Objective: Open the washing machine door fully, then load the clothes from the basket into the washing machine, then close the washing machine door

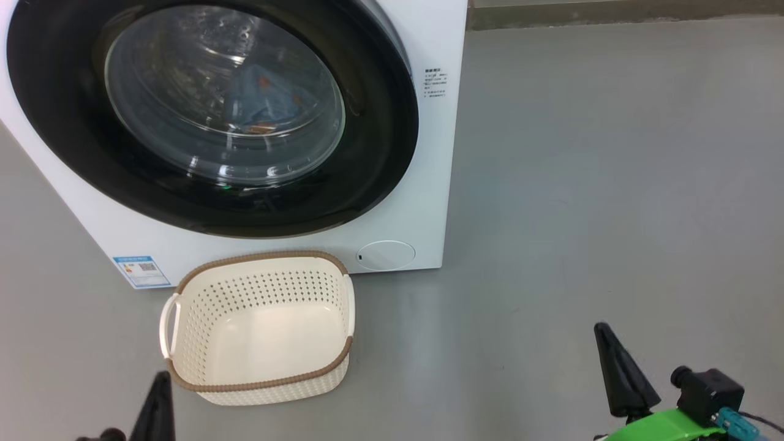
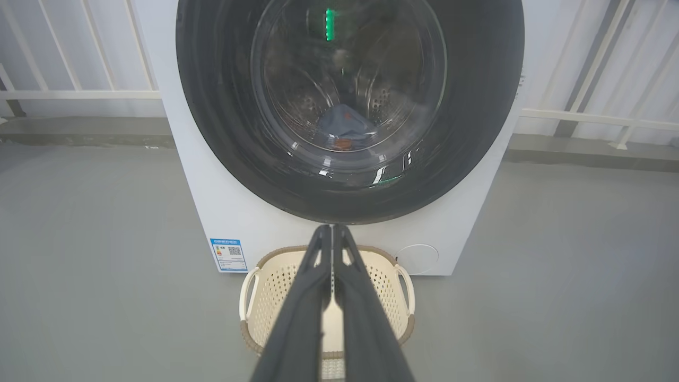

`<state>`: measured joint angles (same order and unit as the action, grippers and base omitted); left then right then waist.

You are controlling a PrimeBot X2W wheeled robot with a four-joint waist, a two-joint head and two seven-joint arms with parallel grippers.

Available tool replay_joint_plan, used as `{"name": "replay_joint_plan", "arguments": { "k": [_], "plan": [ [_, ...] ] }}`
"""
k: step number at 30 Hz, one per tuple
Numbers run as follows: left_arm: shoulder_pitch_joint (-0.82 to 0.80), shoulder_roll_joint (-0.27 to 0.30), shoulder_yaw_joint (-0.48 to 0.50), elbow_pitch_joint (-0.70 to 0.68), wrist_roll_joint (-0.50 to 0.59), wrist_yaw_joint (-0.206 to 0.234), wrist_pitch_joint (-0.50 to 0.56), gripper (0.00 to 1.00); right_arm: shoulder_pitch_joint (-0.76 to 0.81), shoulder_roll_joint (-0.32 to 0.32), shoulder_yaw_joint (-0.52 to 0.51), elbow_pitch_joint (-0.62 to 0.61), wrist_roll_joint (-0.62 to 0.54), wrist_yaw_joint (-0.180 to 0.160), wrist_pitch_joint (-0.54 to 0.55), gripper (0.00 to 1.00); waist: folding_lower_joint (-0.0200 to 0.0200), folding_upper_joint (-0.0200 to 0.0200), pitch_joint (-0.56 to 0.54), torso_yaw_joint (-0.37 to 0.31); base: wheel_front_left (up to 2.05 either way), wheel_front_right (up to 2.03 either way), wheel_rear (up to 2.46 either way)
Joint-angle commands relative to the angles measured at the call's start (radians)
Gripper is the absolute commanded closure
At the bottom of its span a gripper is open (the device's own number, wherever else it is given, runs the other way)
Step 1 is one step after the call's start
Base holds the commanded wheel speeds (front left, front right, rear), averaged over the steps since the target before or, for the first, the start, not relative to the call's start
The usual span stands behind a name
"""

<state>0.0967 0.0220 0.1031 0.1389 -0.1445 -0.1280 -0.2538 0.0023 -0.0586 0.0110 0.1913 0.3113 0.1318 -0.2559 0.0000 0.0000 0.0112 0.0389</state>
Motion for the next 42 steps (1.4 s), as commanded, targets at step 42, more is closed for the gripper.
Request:
{"name": "replay_joint_plan", "arguments": {
  "k": [42],
  "plan": [
    [-0.072,0.013,0.005,0.029,-0.492,-0.001,0.124,1.0,-0.041,-0.007,-0.03,0.009,0.447,0.0,0.114,1.0,0.0001,0.0,-0.003,-0.013,0.0,0.0,0.0]
  ]
}}
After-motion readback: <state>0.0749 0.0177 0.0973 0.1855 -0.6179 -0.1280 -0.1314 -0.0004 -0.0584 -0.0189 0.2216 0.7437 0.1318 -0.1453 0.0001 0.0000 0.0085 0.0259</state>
